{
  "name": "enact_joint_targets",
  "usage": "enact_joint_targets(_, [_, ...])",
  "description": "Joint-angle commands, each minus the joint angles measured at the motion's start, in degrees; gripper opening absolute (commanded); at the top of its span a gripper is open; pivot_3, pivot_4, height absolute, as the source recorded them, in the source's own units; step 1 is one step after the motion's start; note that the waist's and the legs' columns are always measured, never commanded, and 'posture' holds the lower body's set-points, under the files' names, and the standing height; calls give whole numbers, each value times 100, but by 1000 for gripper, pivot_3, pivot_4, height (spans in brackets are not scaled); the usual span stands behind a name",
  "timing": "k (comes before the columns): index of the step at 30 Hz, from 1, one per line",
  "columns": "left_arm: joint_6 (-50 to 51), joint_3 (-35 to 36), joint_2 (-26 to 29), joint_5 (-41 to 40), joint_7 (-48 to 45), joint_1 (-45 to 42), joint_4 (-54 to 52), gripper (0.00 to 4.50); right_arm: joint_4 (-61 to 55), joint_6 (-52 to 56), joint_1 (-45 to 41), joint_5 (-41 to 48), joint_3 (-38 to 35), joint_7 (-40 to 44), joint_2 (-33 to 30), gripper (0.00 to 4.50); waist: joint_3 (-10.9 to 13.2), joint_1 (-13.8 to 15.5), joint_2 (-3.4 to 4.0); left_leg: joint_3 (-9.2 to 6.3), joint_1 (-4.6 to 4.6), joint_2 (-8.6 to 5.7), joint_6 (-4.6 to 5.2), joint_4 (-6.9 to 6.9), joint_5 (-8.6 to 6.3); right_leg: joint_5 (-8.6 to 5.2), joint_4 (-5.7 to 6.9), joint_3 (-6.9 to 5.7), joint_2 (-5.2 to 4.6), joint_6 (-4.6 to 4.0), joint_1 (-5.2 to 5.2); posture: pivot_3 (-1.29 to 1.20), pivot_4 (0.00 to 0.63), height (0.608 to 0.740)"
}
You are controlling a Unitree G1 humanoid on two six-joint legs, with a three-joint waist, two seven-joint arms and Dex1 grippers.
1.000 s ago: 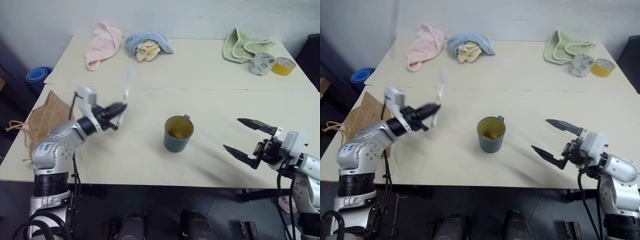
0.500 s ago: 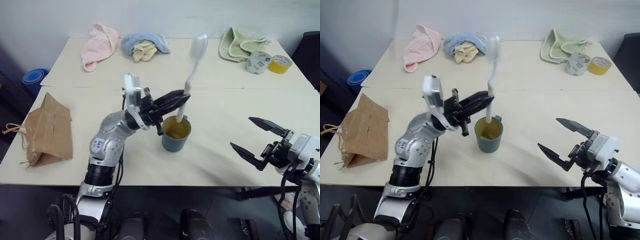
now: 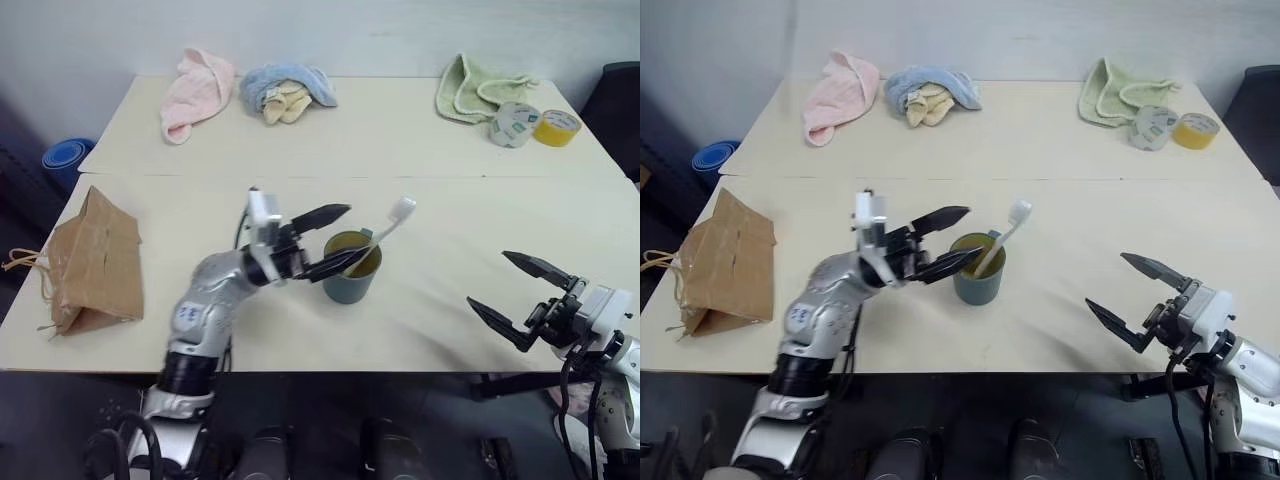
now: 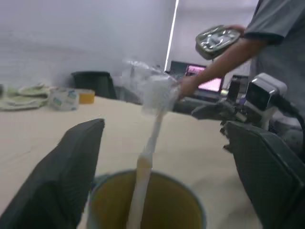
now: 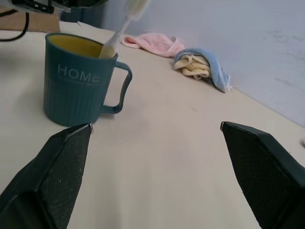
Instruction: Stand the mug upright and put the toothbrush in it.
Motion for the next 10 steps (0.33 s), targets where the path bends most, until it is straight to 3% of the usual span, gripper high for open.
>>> enact_joint_targets(1, [-415, 500, 670, 517, 163, 700, -455, 4481, 335, -185, -288, 44, 36, 343, -112, 4500, 2, -22, 3, -1, 0, -1, 0, -2, 0, 0, 1, 0, -1, 0, 0, 0, 150, 740])
enact_joint_targets(6, [-970, 1411, 1389, 1192, 658, 2222, -1157, 4481, 1147, -54, -929, -50, 309, 898, -300, 4500, 4, -44, 0, 0, -2, -1, 0, -4, -1, 0, -16, 2, -2, 0, 3, 0, 150, 740])
enact_joint_targets(10, [-1430, 1956, 1481, 1492, 836, 3366, -1552, 4481, 1592, 111, -1315, -151, 589, 1261, -329, 4500, 4, -44, 1, -2, -4, 0, -1, -4, -2, 0, -21, 0, -5, 0, 4, 0, 150, 740])
